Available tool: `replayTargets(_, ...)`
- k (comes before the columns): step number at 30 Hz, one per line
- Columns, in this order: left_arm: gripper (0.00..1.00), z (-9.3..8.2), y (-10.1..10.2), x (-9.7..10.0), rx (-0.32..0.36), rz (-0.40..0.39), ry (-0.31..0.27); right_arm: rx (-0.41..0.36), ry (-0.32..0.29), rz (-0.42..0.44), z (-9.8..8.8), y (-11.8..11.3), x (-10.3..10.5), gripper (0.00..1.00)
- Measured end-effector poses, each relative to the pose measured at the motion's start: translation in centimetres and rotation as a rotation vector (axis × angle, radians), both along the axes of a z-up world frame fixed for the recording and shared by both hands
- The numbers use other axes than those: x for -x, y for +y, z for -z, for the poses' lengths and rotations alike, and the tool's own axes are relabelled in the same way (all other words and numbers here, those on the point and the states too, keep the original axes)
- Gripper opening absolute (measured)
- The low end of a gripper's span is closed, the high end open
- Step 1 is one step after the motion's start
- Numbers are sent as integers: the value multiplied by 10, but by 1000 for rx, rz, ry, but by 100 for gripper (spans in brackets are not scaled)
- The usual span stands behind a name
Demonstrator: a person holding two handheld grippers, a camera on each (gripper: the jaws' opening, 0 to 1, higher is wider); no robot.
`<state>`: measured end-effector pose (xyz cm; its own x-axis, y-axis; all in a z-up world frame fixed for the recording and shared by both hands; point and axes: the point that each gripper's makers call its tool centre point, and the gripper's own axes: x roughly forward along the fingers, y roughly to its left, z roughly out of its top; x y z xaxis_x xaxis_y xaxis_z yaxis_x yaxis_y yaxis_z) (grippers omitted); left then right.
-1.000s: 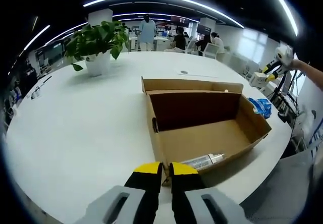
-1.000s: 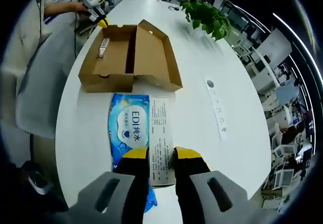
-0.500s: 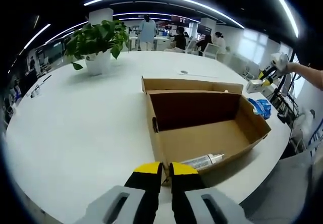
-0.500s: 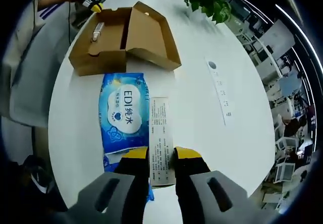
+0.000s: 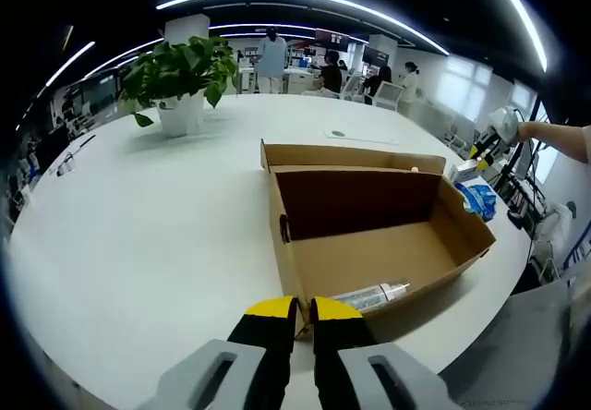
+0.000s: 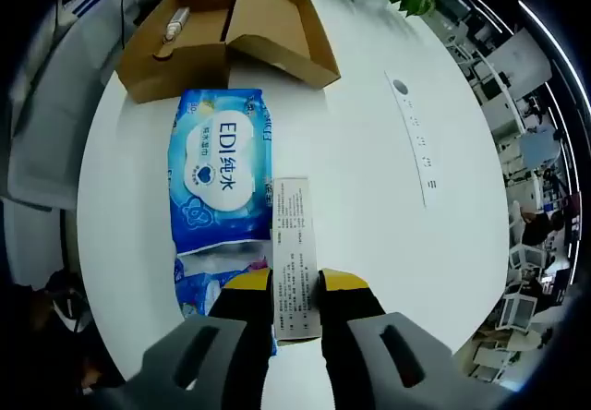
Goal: Operate the shoe box by opening the lid, removing the specified soft item, and placing it in the target area until the item is outside and the box remains undamaged.
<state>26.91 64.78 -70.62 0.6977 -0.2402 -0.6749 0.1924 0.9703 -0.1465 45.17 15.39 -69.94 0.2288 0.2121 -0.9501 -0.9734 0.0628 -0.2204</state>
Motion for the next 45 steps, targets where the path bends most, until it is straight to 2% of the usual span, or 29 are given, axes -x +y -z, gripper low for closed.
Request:
replayTargets(9,6,0,0,0,6,-4,0,108,27,-12,16,-27,2,16)
replayTargets(12,6,0,0,-1,7,-3,1,116,33,-6,16,-32,3,16)
replayTargets(26,6,0,0,0,4,2,8,251,29,-83,34,-55,-1,16)
replayTargets(35,6,0,0,0,7,-1,11,284,34,-82,58,-81,-26,16)
replayTargets(45,6,0,-1,-1,-4,7,19,281,24,-73,61,-83,-33,17)
